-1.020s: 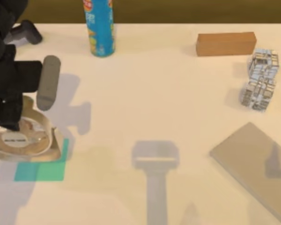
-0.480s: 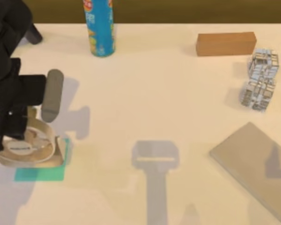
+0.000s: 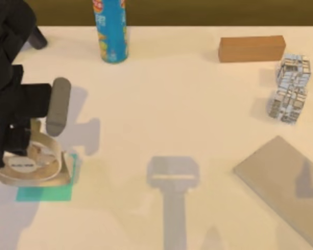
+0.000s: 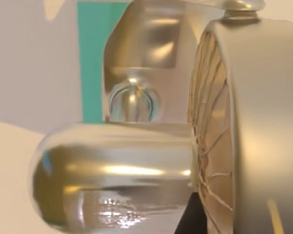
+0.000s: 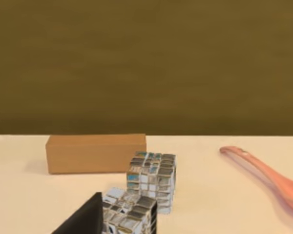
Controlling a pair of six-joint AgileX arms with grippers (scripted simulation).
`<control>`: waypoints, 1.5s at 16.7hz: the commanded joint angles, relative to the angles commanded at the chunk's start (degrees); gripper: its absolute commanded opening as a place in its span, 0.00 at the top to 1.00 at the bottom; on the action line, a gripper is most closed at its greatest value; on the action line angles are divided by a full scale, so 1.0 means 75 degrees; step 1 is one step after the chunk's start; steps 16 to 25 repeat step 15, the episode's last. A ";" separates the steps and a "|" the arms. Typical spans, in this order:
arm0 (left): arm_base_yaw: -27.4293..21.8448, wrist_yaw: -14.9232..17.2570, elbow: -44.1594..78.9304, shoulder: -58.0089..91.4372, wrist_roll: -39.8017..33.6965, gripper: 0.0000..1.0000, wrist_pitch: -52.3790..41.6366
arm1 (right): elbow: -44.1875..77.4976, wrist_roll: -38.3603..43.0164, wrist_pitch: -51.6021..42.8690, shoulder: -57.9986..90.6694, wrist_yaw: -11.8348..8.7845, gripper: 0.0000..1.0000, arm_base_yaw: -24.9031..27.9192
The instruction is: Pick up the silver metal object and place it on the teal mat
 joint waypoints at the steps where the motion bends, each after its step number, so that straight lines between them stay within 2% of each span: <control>1: 0.0000 0.0000 0.0000 0.0000 0.0000 0.62 0.0000 | 0.0000 0.0000 0.0000 0.0000 0.0000 0.00 0.0000; 9: 0.0000 0.0000 0.0000 0.0000 0.0000 0.02 0.0000 | 0.0000 0.0000 0.0000 0.0000 0.0000 0.00 0.0000; 25: 0.0000 0.0000 0.0000 0.0000 0.0000 0.00 0.0000 | 0.0000 0.0000 0.0000 0.0000 0.0000 0.00 0.0000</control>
